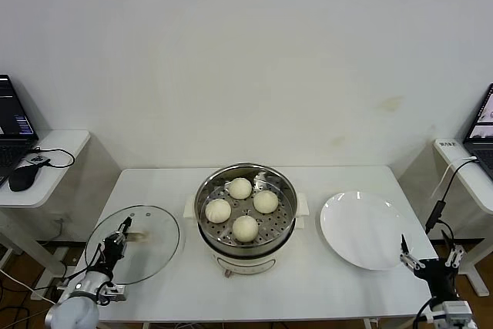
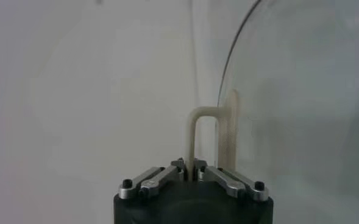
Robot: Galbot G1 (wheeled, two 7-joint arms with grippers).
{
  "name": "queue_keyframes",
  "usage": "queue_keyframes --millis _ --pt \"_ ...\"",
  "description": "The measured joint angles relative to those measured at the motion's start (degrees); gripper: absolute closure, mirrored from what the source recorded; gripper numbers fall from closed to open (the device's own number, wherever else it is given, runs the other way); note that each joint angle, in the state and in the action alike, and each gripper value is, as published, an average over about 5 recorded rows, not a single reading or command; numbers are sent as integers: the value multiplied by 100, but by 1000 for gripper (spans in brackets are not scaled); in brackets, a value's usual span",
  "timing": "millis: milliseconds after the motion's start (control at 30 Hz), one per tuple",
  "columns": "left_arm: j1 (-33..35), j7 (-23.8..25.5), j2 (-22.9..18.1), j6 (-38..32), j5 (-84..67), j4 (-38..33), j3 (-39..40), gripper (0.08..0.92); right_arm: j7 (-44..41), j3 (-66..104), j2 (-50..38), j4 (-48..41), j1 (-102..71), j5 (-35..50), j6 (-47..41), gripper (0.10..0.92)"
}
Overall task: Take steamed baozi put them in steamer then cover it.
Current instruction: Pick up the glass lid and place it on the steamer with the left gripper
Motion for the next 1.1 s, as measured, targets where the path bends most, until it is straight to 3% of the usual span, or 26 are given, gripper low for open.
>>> queue_keyframes --millis 567,800,1100 --pt "900 930 224 1364 -752 -2375 -428 853 -18 -288 -144 -42 -29 -84 19 203" --pt "892 1130 462 1774 -1287 -3121 -26 853 8 -461 -108 -149 48 -168 57 203" --pt "373 1371 712 2266 -1611 -3405 929 853 55 -695 -16 -365 214 -349 115 202"
